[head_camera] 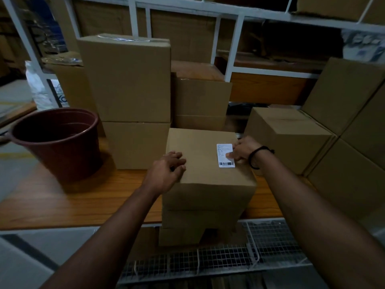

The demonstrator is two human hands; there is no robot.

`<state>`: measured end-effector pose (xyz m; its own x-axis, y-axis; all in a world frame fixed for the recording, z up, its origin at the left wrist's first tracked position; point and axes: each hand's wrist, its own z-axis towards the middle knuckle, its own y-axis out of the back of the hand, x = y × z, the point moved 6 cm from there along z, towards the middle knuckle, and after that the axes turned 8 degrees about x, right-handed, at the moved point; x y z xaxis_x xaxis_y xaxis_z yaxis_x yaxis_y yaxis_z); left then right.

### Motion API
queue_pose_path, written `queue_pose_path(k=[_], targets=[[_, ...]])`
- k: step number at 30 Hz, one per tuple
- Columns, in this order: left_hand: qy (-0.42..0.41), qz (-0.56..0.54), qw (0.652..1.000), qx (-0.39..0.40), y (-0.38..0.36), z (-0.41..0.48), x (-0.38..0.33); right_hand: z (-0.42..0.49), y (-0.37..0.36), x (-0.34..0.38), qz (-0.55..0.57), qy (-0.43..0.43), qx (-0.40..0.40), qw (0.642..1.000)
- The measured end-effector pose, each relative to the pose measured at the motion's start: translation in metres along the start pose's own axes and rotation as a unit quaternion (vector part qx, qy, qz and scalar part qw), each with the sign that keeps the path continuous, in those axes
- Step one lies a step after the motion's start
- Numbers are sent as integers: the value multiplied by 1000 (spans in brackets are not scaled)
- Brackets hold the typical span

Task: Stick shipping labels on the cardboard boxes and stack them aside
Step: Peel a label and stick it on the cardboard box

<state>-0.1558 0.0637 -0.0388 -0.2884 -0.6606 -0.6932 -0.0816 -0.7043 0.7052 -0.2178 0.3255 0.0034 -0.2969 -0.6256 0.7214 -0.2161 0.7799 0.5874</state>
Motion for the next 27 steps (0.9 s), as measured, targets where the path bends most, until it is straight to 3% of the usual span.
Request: queue_pose_path(k=[3,9,14,16,18,22,27], targets=[[3,7,1000,7,1,0,-1,-25,-2,1,160,3,21,987],[8,-4,1000,13,0,0,2,-70,0,11,309,85,-14,947],[28,-36,997,58,1,1,4,-84,-18,35,310,111,-2,944],[53,-212,974,64,7,-3,4,-82,-36,44,294,115,9,949],[73,-368,926,33,18,-8,1,-78,-55,51,273,117,14,955],[61,-411,909,29,49,-17,-3,-71,-97,73,233,138,41,962],[133,-430,893,-24,89,-21,43,-48,-137,112,225,193,55,953]])
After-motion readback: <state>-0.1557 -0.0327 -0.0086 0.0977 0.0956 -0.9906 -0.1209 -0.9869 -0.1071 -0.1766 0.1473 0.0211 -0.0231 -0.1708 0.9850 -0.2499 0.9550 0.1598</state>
